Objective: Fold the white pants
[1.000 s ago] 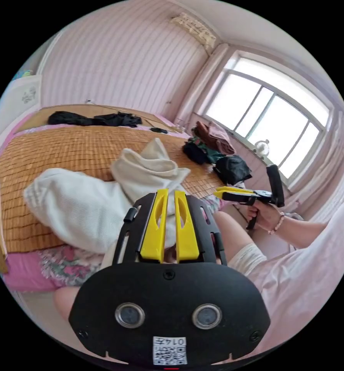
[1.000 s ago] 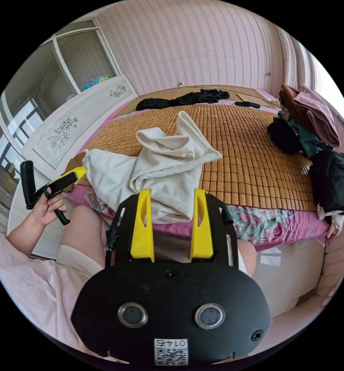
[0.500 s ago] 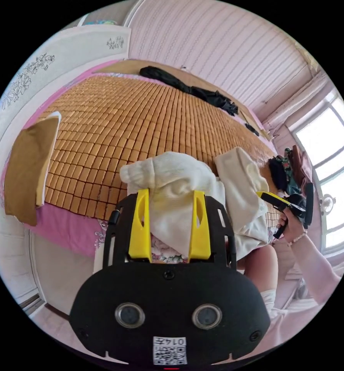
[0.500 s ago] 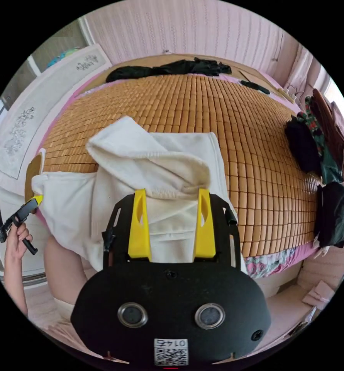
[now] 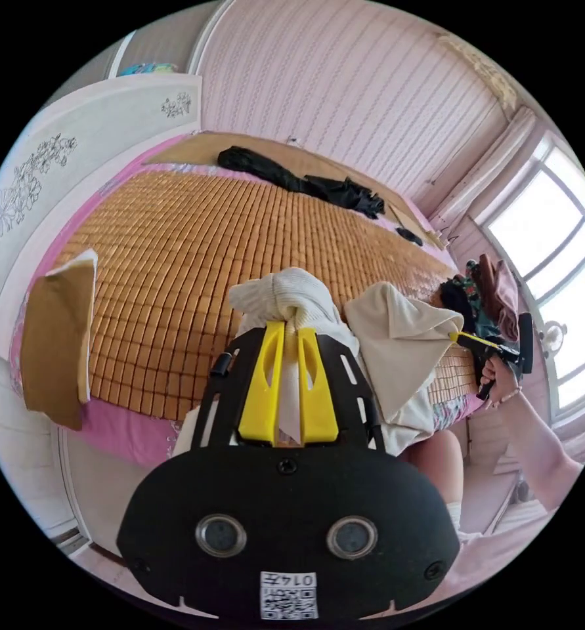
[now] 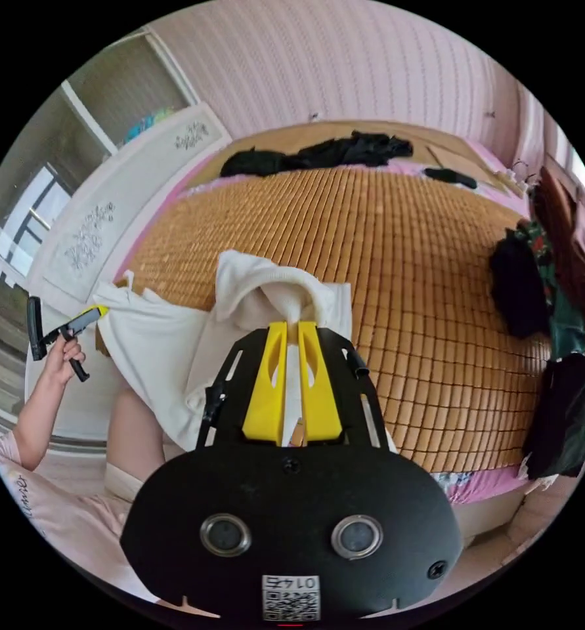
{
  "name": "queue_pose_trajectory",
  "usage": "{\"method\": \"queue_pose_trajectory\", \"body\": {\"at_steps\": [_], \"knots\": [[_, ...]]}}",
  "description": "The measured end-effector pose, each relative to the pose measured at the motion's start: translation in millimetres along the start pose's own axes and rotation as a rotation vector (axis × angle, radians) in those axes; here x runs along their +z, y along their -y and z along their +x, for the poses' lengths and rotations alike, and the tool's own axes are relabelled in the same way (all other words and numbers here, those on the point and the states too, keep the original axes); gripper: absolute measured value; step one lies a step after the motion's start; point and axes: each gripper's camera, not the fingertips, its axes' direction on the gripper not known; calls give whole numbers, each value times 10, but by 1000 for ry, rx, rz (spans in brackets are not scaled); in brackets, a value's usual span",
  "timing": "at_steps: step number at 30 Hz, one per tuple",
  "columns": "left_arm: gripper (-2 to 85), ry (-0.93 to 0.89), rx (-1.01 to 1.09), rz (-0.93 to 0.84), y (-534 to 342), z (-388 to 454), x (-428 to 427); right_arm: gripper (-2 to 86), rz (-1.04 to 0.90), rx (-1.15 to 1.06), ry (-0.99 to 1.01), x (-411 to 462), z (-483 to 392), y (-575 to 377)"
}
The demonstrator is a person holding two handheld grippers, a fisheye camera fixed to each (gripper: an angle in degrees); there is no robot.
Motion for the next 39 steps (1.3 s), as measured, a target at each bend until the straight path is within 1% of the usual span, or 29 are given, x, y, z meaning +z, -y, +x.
{"method": "queue_pose_trajectory", "body": {"at_steps": [1, 3, 5, 7, 8, 9, 10, 12, 13, 14, 15, 16, 17, 19, 22, 23, 25, 27, 28, 30, 31, 33, 34, 36, 37, 39], "knots": [[33, -22, 46, 56, 136, 87, -229, 21, 54, 8, -10, -185, 72, 20], [31, -28, 111, 167, 267, 178, -654, 25, 280, 47, -112, -976, 374, -32], [33, -26, 126, 377, 205, 50, -1340, 29, 406, 65, -211, -1477, 587, -214], [36, 7, 57, 480, -2, -292, -1785, 34, 428, 79, -272, -1754, 792, -459], [40, -5, 33, 500, -213, -584, -1976, 39, 410, 87, -317, -1806, 905, -658], [43, -12, 28, 494, -335, -726, -2032, 46, 351, 101, -345, -1762, 1022, -866], [48, 17, 0, 480, -615, -996, -2077, 50, 319, 121, -356, -1713, 1086, -979], [54, 68, -58, 427, -1052, -1377, -1969, 54, 190, 229, -350, -1364, 1315, -1471], [53, 89, -145, 342, -1347, -1645, -1814, 55, 146, 263, -352, -1253, 1358, -1591], [52, 118, -270, 255, -1646, -1907, -1669, 54, 62, 333, -354, -1041, 1420, -1814], [52, 122, -328, 223, -1795, -2027, -1615, 54, -20, 384, -366, -859, 1441, -1989], [54, 101, -428, 167, -2065, -2229, -1558, 54, -56, 397, -378, -786, 1433, -2052], [58, 74, -518, 161, -2295, -2370, -1568, 55, -97, 400, -407, -687, 1388, -2123], [66, 39, -583, 190, -2531, -2475, -1632, 59, -96, 367, -444, -624, 1285, -2066], [87, 8, -630, 183, -2666, -2597, -1673, 77, -54, 193, -475, -467, 968, -1565], [104, -12, -653, 177, -2668, -2662, -1650, 85, -46, 99, -469, -329, 778, -1282], [127, -65, -693, 172, -2645, -2774, -1577, 98, -33, -36, -408, -44, 435, -833], [140, -110, -722, 157, -2591, -2881, -1472, 104, -36, -246, -290, 471, -190, -259], [148, -114, -728, 142, -2548, -2938, -1399, 105, -38, -302, -258, 620, -380, -125], [156, -145, -755, 125, -2491, -3025, -1287, 110, -69, -519, -104, 1241, -1242, 363], [156, -183, -761, 114, -2449, -3071, -1213, 111, -78, -567, -62, 1392, -1476, 468], [148, -238, -747, 53, -2367, -3117, -1090, 112, -117, -741, 83, 1981, -2400, 781], [141, -241, -727, 13, -2311, -3116, -1037, 114, -133, -773, 109, 2131, -2614, 840], [127, -189, -665, -44, -2226, -3085, -1018, 120, -201, -876, 156, 2711, -3380, 1002], [119, -161, -648, -80, -2206, -3078, -1004, 122, -214, -897, 157, 2845, -3547, 1024], [105, -178, -664, -95, -2221, -3083, -1014, 133, -288, -976, 131, 3326, -4116, 1056]]}}
